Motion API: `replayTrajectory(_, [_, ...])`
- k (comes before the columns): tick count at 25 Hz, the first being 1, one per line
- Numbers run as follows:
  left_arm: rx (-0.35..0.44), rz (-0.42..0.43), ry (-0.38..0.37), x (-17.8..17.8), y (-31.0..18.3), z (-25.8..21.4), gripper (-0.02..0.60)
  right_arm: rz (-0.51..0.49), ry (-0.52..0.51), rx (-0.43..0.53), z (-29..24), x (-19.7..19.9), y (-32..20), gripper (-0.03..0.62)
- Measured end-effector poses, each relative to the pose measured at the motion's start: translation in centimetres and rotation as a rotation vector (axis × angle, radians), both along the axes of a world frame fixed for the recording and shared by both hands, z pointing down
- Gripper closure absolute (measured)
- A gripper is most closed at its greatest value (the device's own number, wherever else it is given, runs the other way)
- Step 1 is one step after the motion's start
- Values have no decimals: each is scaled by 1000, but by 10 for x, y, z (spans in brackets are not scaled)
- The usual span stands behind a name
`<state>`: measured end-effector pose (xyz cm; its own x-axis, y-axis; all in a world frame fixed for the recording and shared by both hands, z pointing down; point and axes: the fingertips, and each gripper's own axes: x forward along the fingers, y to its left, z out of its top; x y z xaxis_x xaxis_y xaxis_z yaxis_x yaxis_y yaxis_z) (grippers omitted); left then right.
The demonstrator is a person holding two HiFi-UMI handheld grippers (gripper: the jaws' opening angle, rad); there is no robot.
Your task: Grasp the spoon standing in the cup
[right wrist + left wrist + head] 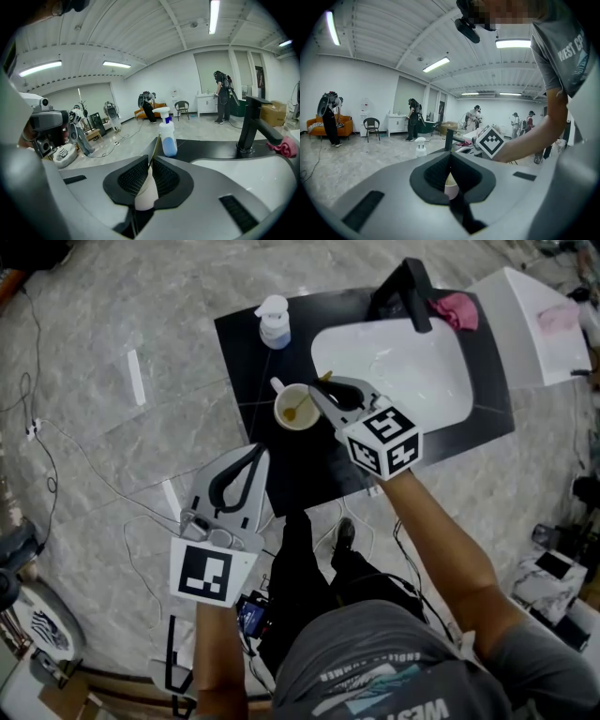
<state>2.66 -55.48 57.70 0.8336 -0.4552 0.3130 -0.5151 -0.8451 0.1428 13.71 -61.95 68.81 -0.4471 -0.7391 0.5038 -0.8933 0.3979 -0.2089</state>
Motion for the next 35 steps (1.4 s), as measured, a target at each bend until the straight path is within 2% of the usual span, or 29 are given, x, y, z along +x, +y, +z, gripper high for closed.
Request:
replayTrajectory(10, [38, -27, -6, -6, 8, -21, 578, -17, -17, 48, -32, -10, 7, 560])
replayTrajectory(20, [96, -70, -25, -18, 23, -58, 578, -73, 4, 136, -95, -13, 26, 560])
replayTrajectory(35, [330, -35, -35, -5, 76, -160, 578, -219, 85, 356, -227, -26, 106, 560])
